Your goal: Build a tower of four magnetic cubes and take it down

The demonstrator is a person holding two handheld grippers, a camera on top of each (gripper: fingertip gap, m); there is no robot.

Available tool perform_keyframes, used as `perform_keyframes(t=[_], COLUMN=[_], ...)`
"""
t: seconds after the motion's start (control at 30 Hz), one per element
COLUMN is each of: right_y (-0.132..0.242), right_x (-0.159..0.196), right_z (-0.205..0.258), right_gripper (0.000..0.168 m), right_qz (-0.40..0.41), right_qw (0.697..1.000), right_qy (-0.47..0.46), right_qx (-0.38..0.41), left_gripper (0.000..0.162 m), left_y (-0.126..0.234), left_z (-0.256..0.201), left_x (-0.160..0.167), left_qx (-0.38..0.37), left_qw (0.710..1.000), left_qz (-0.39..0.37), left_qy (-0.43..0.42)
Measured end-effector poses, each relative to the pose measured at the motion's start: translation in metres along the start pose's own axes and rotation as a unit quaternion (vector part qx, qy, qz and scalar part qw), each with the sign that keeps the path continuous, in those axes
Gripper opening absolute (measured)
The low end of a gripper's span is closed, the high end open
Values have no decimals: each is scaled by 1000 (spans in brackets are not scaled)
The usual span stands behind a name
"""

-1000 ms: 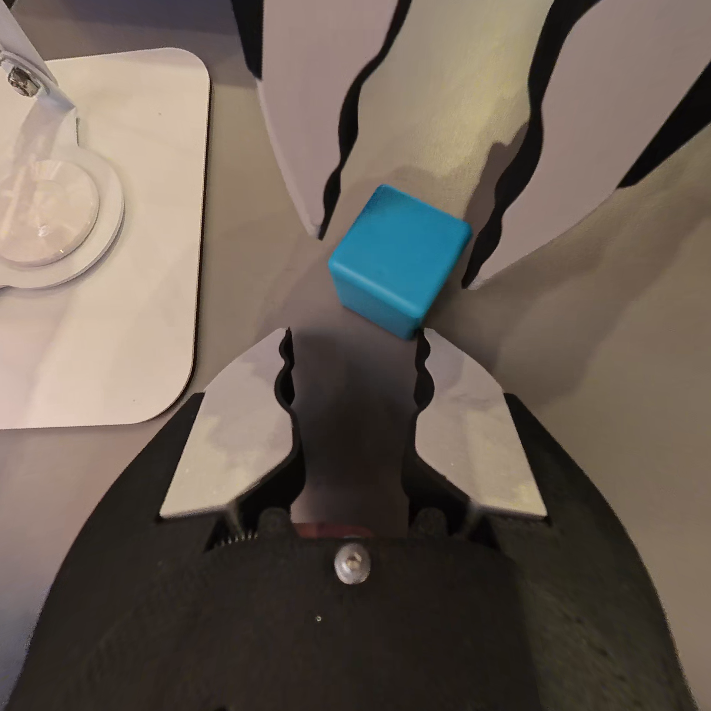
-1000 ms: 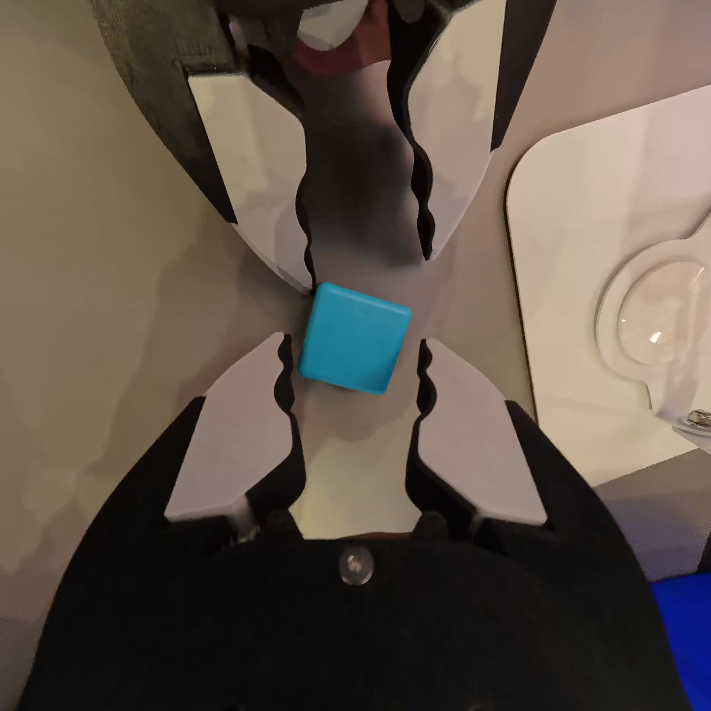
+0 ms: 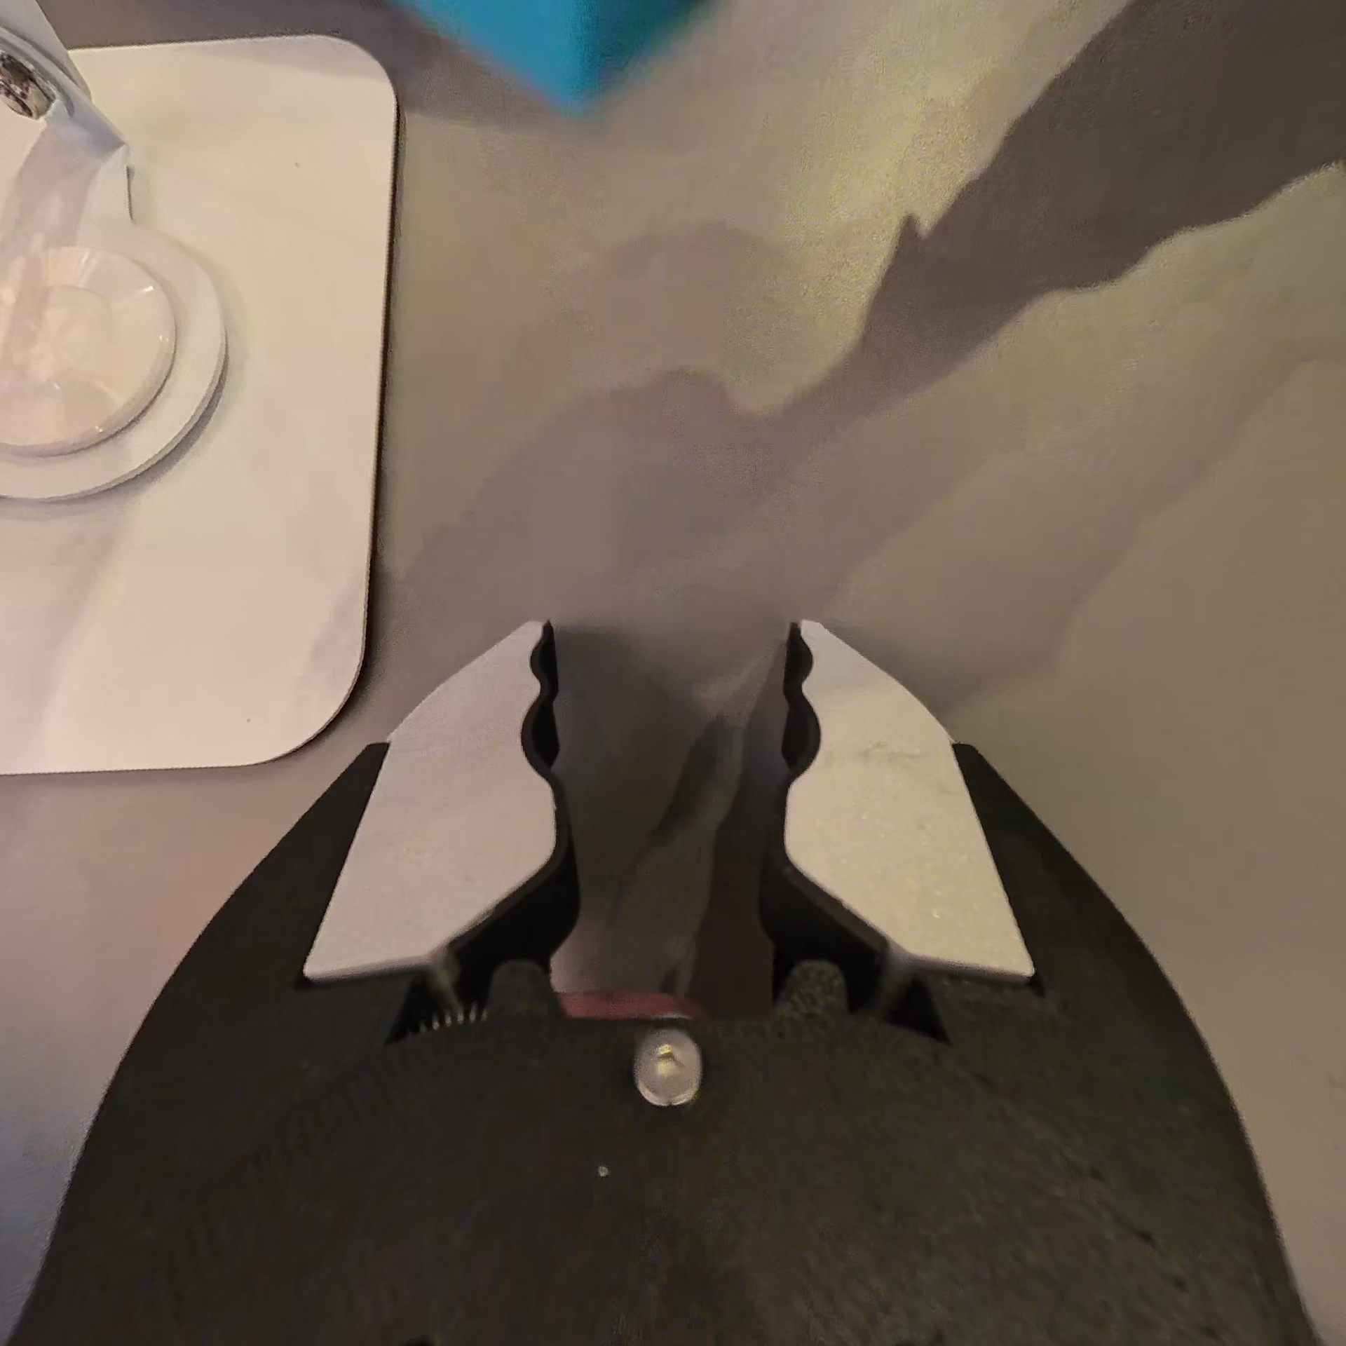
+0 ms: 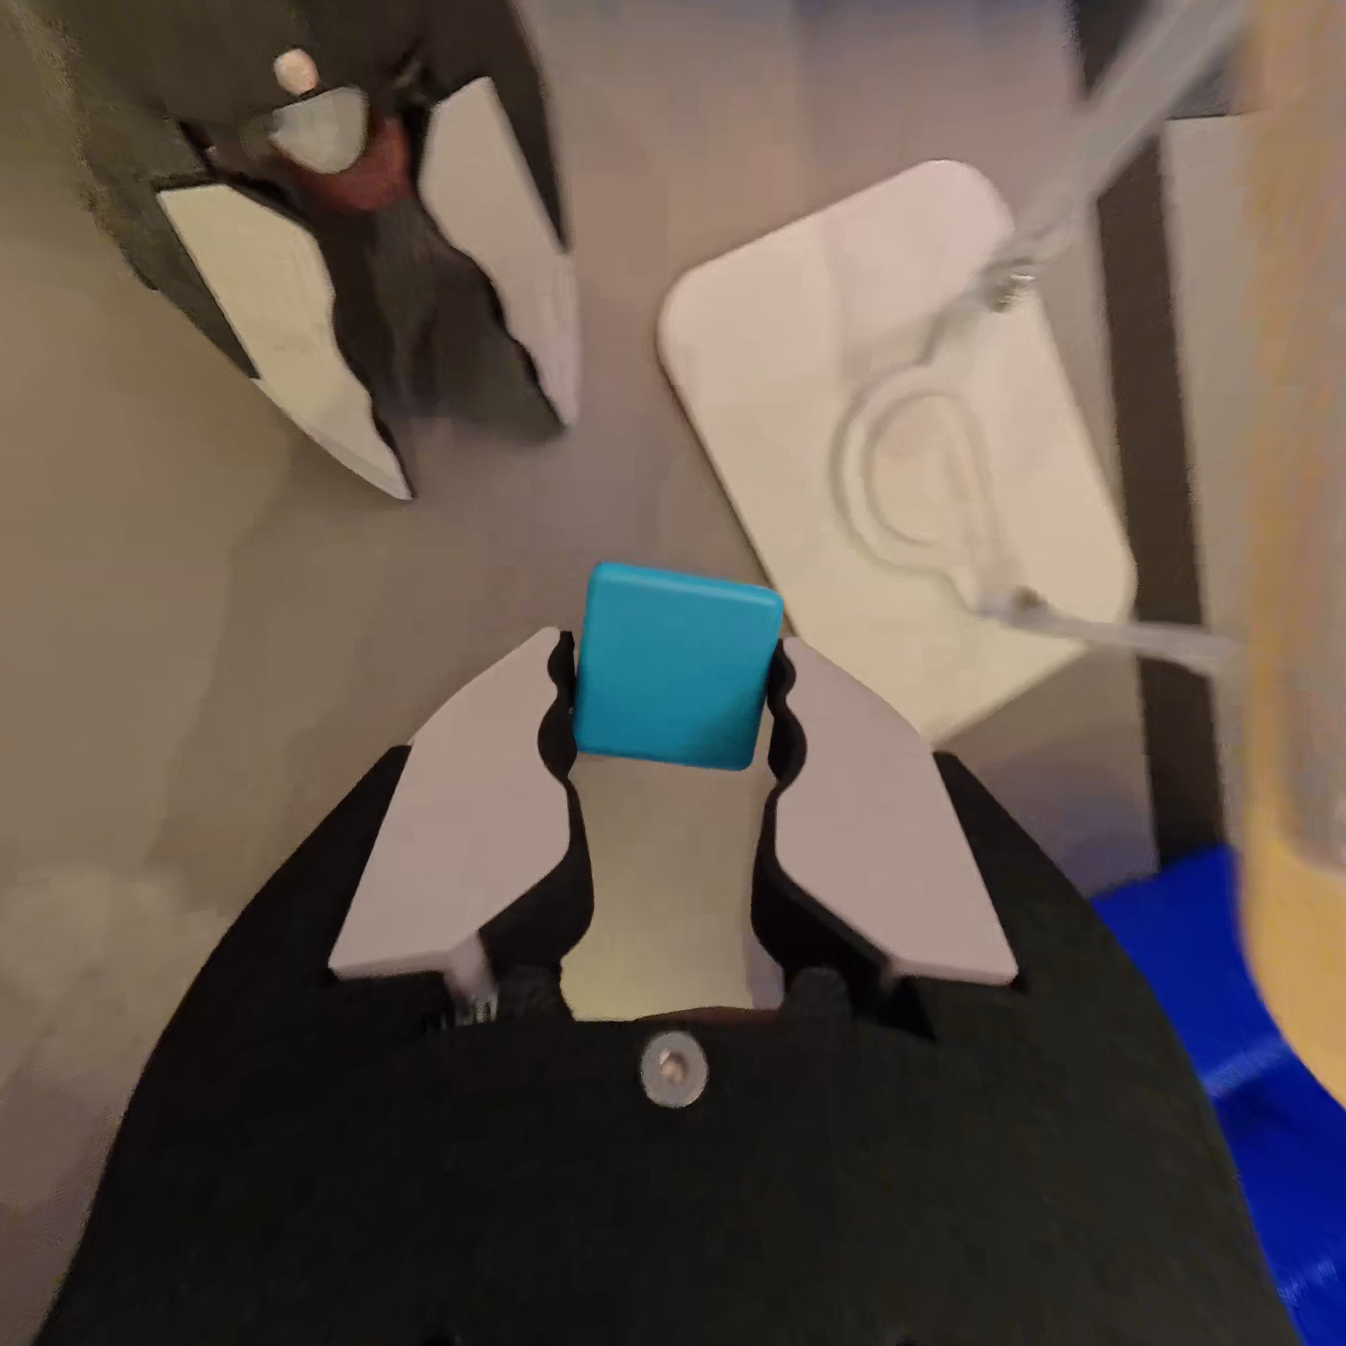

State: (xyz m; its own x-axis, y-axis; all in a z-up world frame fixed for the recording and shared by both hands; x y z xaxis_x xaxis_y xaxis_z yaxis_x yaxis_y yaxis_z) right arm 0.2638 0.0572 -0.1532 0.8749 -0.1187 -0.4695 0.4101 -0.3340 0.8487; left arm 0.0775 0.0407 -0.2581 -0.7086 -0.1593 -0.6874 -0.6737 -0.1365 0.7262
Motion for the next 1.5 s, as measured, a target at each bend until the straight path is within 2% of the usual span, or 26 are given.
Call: perform_keyframes(t=[0.23,0.3,0.4,0.57,0.67,0.8,1.0,1.23,1.3,1.5], right_y=[109,130,143,118,91,57,29,30,33,66], right_x=[77,105,147,192,208,233,256,261,260,238], right_z=[-64,-78,-97,-117,-124,-131,-135,-139,-140,-136], right_gripper=[51,51,51,51,51,52,52,53,67,68], right_qz=[-55,-47,-9,62,91,166,223,216,211,184], right_qw=[982,971,957,951,950,937,920,914,913,919], right_qy=[-123,-158,-210,-254,-270,-288,-306,-325,-327,-309], right_qx=[133,171,201,168,128,112,99,109,117,161], left_gripper=[59,59,59,60,59,59,58,58,58,58], left_y=[0,0,0,0,0,0,0,0,0,0], left_z=[1,1,1,1,0,0,0,0,0,0], left_x=[0,0,0,-1,0,0,-1,-1,-1,-1], left_qx=[2,3,3,2,1,2,3,3,3,2], left_qw=[1000,1000,1000,1000,1000,1000,1000,1000,1000,1000], left_qz=[1,1,2,1,1,1,1,1,1,1], left_qy=[3,4,6,5,4,3,3,3,3,3])
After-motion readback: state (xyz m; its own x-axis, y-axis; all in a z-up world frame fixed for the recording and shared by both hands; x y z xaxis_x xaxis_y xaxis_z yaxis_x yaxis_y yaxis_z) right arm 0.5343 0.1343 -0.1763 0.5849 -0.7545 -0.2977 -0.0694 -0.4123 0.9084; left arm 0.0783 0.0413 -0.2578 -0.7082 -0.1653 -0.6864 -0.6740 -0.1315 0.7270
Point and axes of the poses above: each gripper's, where its closed fingertips meet, y back along the fingers, x out of its underside, z = x × y across the jaws, the point moved 10 cm from there along y, back along the fingers, and after that the axes turned 3 degrees about y, right-handed, at the moved point
